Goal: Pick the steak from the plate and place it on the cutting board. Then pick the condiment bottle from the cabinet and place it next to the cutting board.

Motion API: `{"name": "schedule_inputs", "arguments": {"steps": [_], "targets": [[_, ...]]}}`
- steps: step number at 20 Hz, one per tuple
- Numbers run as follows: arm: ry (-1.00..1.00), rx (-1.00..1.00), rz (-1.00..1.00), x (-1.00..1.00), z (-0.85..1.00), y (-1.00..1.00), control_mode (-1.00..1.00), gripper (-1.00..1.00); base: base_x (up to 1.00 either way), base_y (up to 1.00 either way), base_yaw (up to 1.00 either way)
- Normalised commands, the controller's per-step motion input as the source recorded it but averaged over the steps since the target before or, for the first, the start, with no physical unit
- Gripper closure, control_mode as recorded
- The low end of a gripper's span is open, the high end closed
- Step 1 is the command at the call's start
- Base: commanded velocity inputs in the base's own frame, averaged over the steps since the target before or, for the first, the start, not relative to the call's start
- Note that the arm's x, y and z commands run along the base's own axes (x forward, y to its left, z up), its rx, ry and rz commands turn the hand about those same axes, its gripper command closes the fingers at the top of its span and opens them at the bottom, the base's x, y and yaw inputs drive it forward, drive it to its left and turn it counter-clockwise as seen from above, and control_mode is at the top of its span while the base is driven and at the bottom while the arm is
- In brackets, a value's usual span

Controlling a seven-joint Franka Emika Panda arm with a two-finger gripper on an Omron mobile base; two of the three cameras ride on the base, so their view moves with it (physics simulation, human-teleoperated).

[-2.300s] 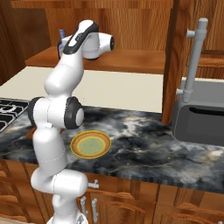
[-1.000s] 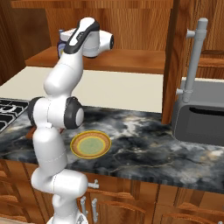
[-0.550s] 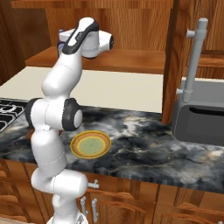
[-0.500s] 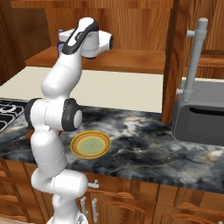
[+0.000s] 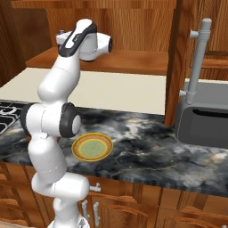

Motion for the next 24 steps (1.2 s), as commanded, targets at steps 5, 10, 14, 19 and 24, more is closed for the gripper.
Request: {"name": "schedule_inputs", "arguments": {"steps": [5,10,14,19,24], "targets": [[0.01,0.0,0.0,0.0,-0.24,0.01,-1.0,-1.0,0.0,0.0,0.0],[0.02,0.0,0.0,0.03,-0.16,0.0,-1.0,-1.0,0.0,0.0,0.0],[0.0,0.0,0.0,0.07,-0.07,0.01,-1.0,-1.0,0.0,0.0,0.0],[0.0,0.0,0.0,0.08,-0.02,0.0,-1.0,-1.0,0.0,0.0,0.0],[0.0,0.0,0.0,0.09,0.0,0.0,-1.0,-1.0,0.0,0.0,0.0]]}}
